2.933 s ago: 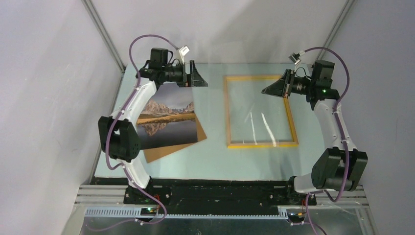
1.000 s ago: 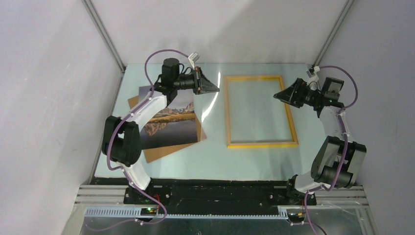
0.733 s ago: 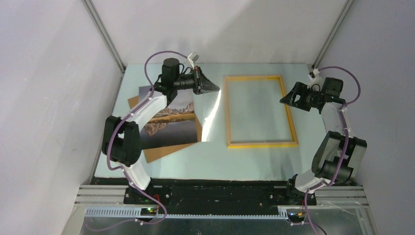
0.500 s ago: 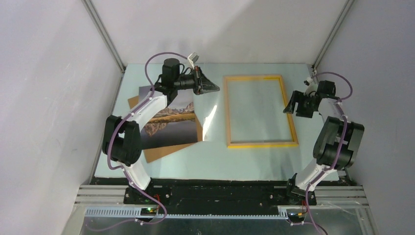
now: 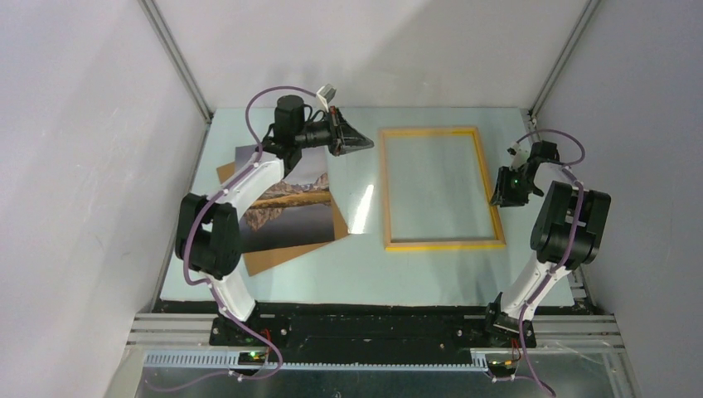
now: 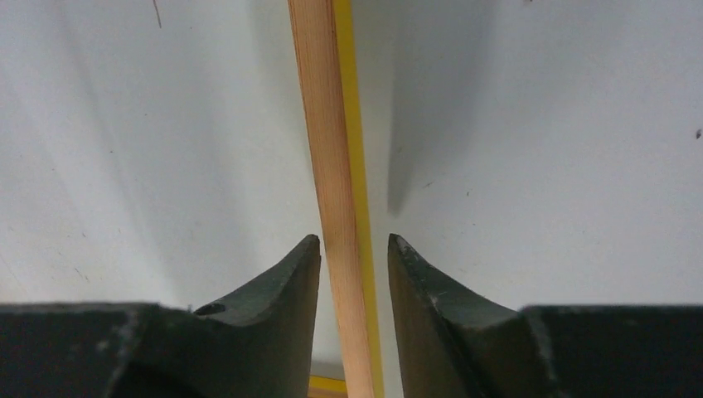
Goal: Put the photo into the frame
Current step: Move the photo frame to the center of the board.
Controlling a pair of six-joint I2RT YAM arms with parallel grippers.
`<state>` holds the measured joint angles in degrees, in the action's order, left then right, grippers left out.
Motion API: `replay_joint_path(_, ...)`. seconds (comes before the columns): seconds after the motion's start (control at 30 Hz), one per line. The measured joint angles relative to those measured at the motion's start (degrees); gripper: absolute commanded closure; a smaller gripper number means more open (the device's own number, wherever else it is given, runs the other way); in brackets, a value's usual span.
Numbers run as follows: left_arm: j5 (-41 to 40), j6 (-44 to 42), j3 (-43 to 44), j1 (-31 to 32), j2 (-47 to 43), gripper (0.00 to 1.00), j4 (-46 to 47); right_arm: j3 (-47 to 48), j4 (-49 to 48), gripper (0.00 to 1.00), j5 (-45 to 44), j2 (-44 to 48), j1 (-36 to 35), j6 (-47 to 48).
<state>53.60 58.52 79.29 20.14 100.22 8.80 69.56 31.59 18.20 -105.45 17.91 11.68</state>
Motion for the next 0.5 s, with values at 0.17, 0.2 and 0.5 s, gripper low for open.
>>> replay_joint_path(0.17, -1.0, 1.7, 0.1, 0.0, 0.4, 1.00, 1.5, 0.1, 0.4, 0.83, 0.1, -0.1, -0.7, 0.4)
replay_joint_path(0.2, -1.0, 2.0, 0.2, 0.0, 0.7, 1.00, 1.8, 0.2, 0.5, 0.85, 0.0, -0.1, -1.0, 0.4)
replay_joint_path(0.5, -2.5, 6.1, 0.7, 0.0, 4.0, 1.00, 6.4, 0.4, 2.0, 1.00, 0.9, -0.2, -3.3, 0.2)
